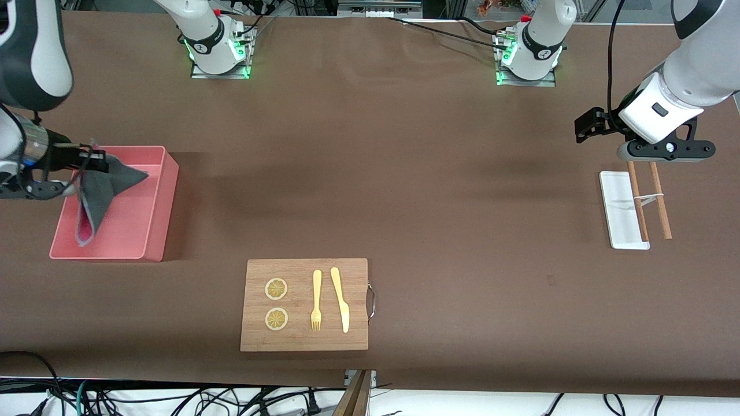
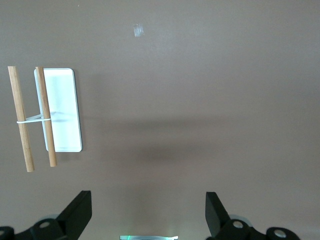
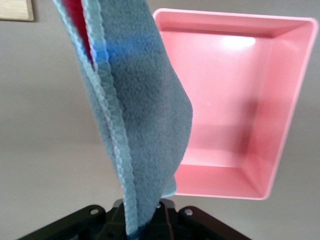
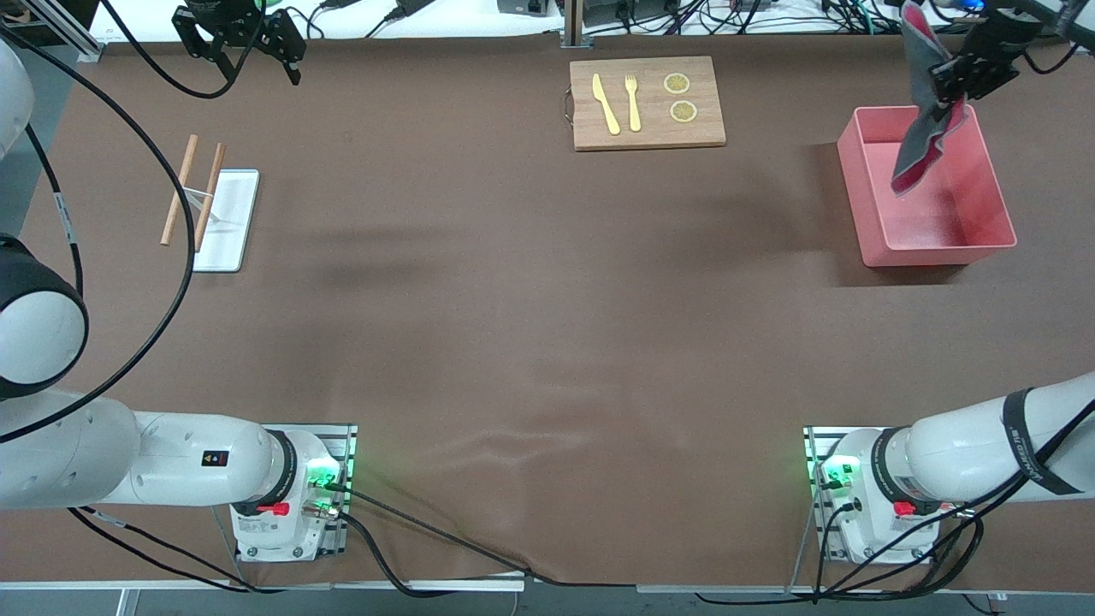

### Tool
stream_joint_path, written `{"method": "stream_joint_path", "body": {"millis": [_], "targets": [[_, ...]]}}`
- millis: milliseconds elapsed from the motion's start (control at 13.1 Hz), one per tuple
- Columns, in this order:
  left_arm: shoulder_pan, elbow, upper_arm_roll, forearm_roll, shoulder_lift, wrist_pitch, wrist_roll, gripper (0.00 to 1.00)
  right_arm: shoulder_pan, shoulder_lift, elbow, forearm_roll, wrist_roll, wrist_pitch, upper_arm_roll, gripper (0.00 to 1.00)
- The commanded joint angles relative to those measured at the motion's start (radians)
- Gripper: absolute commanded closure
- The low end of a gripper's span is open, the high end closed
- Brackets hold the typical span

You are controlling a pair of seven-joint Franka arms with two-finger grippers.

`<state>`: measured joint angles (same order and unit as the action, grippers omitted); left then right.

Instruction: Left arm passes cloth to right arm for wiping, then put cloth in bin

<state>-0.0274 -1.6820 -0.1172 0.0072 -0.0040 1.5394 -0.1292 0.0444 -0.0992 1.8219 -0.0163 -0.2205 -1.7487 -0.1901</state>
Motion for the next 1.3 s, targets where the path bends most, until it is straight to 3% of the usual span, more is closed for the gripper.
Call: {"method": "stream_joint_path", "body": {"millis": [0,77,459,612,995,1224], "targets": [[-0.006,0.036,-0.016,0.046,0.012,-0.008,0.003,0.00,-0.014,0.010,0.025,-0.016,-0.049,-0.011,-0.014,0.24],[0.006,0.042,-0.019,0.045,0.013,-0.005,0.011,0.00,-0.017,0.010,0.025,-0.016,-0.051,-0.014,-0.018,0.00],[0.006,0.056,-0.019,0.050,0.019,0.005,0.013,0.00,-0.015,0.062,0.005,-0.017,-0.024,-0.025,-0.006,0.00],[0.006,0.056,-0.019,0.050,0.019,0.004,0.013,0.00,-0.015,0.099,-0.024,-0.010,0.033,0.017,0.032,0.00],[0.006,0.056,-0.019,0.050,0.019,0.004,0.013,0.00,-0.020,0.093,-0.237,-0.011,0.076,0.239,0.121,0.00],[0.006,0.056,-0.019,0.051,0.019,0.004,0.011,0.00,-0.021,0.084,-0.320,0.001,0.073,0.320,0.124,0.00]]}}
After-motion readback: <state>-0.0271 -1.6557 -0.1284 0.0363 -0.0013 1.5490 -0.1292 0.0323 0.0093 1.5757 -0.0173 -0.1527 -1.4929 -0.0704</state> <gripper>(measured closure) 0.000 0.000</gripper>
